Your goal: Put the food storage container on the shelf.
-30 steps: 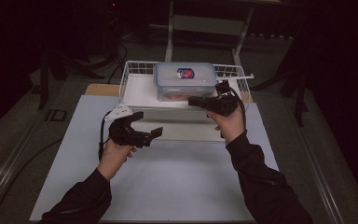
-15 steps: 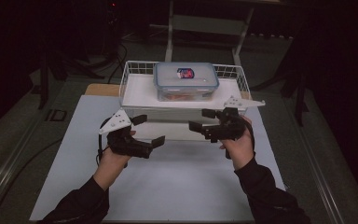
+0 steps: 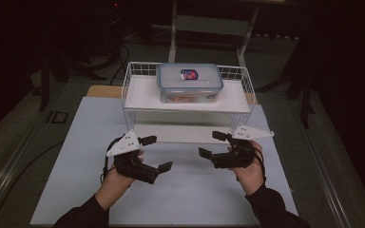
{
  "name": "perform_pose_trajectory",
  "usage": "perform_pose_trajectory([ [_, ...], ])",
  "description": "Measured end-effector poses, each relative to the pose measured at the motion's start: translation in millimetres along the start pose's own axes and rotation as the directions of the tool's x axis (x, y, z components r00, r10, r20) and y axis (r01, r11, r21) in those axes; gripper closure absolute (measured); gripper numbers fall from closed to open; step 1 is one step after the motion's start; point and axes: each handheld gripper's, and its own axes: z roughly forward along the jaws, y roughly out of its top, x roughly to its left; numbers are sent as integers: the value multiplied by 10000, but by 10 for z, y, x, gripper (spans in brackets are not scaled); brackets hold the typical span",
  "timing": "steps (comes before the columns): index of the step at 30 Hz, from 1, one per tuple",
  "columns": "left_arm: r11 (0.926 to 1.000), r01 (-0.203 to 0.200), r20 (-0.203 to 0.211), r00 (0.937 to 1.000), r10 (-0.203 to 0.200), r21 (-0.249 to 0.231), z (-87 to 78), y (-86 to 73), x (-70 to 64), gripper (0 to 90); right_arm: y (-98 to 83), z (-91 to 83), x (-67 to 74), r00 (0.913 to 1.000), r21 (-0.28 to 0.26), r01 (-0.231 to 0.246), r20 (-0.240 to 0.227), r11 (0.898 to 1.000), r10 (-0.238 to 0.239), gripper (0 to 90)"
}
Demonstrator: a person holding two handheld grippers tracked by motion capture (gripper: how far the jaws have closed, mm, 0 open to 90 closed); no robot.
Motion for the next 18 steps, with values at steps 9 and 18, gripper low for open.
perform_pose_trajectory([
  [9, 9990, -97, 130, 9999, 91, 438, 22, -307, -51, 0, -439, 14, 9, 9999, 575, -139, 40, 9983, 137, 146],
  [18, 9947, -403, 236, 9990, 382, 943, -1, -497, -51, 0, -704, -76, -13, 9990, 848, -155, 440, 9963, 118, 145],
])
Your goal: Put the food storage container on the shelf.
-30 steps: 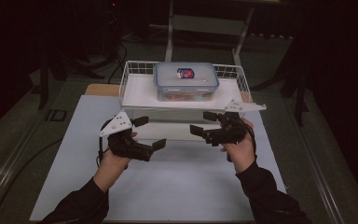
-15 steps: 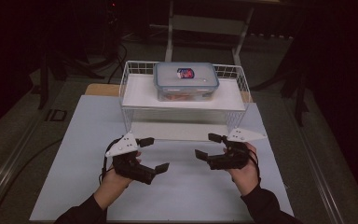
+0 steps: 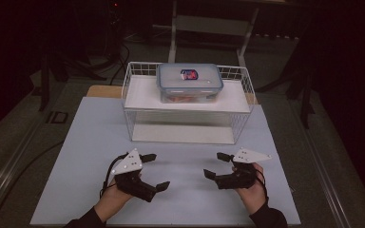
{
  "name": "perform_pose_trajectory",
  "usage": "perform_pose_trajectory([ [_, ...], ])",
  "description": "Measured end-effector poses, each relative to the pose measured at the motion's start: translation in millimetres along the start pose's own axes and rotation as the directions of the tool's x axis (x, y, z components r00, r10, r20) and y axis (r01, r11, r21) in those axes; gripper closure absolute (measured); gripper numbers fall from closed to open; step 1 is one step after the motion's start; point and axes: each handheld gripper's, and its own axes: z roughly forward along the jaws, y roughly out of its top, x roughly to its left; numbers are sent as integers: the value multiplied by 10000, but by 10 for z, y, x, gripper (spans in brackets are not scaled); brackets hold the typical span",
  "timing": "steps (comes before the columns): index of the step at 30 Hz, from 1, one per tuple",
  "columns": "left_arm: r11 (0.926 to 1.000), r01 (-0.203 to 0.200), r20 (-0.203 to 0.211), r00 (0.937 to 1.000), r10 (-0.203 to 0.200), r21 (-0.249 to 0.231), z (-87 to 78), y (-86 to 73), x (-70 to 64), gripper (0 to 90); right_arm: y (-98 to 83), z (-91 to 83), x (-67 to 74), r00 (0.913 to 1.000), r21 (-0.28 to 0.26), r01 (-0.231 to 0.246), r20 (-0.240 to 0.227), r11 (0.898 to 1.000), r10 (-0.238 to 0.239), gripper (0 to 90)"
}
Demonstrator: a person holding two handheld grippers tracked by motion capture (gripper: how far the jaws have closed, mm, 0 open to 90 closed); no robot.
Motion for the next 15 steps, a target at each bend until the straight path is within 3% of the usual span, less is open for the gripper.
perform_pose_trajectory([
  [6, 9990, 428, -305, 9986, -423, 136, -60, -157, 80, 0, -152, -65, -25, 9998, 153, 42, 197, 9999, -45, 145],
  [15, 9992, 325, -469, 9984, -315, 220, -59, -210, 101, 0, -197, -68, -33, 9973, 341, 409, 595, 9986, -429, 138],
])
